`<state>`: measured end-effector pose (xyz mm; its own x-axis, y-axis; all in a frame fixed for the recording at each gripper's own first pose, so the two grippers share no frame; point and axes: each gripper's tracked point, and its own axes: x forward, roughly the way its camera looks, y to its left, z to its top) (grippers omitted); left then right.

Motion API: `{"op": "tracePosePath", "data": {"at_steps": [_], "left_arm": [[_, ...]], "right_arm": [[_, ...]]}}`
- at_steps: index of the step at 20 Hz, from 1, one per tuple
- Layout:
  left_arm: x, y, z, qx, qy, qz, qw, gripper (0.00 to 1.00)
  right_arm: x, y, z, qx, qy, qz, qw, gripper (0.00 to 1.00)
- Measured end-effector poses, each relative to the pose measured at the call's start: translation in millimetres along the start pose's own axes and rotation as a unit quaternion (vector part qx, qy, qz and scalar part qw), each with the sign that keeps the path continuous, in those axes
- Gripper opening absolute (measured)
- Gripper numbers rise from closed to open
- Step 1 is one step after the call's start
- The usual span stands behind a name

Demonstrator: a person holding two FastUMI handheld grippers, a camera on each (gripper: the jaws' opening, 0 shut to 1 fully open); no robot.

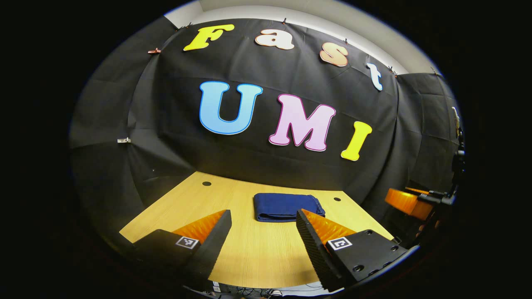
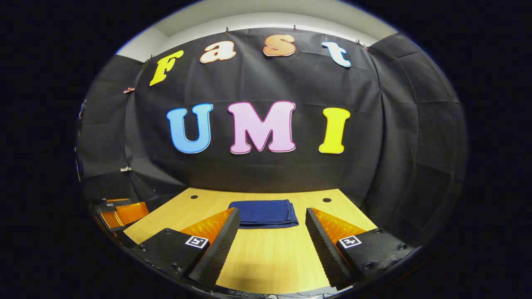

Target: Grasp the waist and the cuffs of the jeans and fold them to make the two legs overlap; first hold the waist and fold one-third of the jeans toward the cuffs, then hold the cuffs and fold the remaining one-third in the same direction to finish folding.

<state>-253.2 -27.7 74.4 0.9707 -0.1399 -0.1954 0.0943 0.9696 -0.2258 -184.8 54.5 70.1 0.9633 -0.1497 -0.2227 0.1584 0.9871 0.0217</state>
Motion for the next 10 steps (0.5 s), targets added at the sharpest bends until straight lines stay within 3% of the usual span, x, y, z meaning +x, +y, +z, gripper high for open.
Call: {"op": "tracePosePath", "data": {"at_steps": [3, 7, 10], "left_arm": [[-5, -5, -18, 0.005, 0.022, -0.009, 1.0, 0.96], [-7, -7, -17, 0.036, 0.016, -0.014, 0.999, 0.97], [-4, -11, -13, 0.025, 0.011, -0.024, 0.999, 0.96]], "right_arm": [[-6, -10, -1, 0.021, -0.001, -0.016, 1.0, 0.98], [-18, 0, -23, 0.015, 0.033, -0.01, 0.999, 0.98], [-26, 8, -22, 0.008, 0.036, -0.002, 0.999, 0.98]]}}
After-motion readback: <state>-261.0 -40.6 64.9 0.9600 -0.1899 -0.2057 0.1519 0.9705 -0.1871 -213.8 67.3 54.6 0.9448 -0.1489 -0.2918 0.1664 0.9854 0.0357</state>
